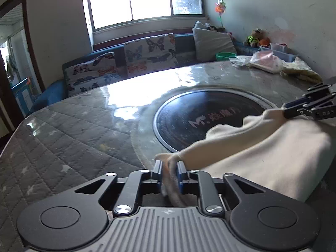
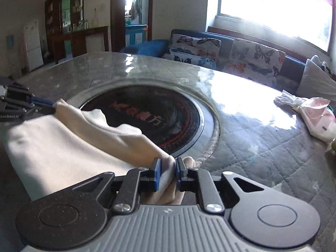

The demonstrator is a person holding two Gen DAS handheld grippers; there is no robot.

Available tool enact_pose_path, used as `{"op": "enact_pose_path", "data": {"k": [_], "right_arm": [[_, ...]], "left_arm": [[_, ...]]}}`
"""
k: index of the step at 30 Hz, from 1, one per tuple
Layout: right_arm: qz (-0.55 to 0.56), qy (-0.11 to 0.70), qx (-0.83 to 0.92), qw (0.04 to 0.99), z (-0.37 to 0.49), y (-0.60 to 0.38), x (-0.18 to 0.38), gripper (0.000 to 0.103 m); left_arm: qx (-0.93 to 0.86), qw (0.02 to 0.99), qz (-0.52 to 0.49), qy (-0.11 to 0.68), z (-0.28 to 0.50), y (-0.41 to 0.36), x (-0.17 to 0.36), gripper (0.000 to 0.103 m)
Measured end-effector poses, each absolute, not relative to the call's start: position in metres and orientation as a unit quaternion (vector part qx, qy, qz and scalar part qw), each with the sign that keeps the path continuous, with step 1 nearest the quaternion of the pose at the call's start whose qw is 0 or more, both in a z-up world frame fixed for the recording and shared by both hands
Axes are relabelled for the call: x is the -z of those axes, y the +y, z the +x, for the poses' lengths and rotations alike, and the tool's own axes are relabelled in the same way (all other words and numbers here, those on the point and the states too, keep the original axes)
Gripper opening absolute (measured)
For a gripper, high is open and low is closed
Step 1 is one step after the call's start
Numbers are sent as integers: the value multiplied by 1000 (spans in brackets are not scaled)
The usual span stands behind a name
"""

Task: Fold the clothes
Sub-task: 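Fold the sweatshirt over with the right gripper while the left gripper grasps the hem, then release the fold with the right gripper and press it flat over the bundle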

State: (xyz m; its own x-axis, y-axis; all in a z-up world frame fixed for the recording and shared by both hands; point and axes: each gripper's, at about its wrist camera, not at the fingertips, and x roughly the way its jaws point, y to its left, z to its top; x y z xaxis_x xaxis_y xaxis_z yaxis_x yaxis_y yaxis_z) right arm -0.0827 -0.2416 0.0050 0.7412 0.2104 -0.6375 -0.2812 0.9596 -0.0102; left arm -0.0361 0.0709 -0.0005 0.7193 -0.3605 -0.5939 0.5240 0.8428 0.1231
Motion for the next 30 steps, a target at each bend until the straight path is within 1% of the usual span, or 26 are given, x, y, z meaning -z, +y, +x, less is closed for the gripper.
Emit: {"op": "enact_pose_path", "data": {"k": [5, 9, 14, 18, 21, 22, 23, 27, 30], "right_arm": [[-38, 324, -158, 932, -79, -236, -24, 18], [-19, 339, -204, 918, -63, -217, -26, 18], [-30, 360, -235, 902, -40, -189, -15, 18], [-51, 369, -221, 901, -33, -178, -5, 18], [-54, 367, -206, 905, -30, -174, -2, 22], [-50, 369, -201, 906, -28, -173, -2, 26], [-43, 371, -195, 907, -25, -173, -2, 26], [-39, 380, -181, 906, -15, -172, -1, 26], [-35, 371, -198, 907, -18, -169, -8, 26]], "left_arm": [[256, 924, 103, 264, -46, 71, -22, 23], [337, 898, 106, 262, -70, 42, -27, 23], [406, 864, 126, 270, -93, 10, -14, 23], [440, 842, 134, 282, -102, -1, -2, 23], [442, 841, 138, 281, -106, -1, 4, 23], [442, 841, 135, 281, -107, -1, 5, 23], [442, 841, 134, 282, -107, 1, 5, 24], [439, 843, 128, 283, -107, 3, 6, 26], [434, 846, 127, 281, -107, 3, 6, 31]]}}
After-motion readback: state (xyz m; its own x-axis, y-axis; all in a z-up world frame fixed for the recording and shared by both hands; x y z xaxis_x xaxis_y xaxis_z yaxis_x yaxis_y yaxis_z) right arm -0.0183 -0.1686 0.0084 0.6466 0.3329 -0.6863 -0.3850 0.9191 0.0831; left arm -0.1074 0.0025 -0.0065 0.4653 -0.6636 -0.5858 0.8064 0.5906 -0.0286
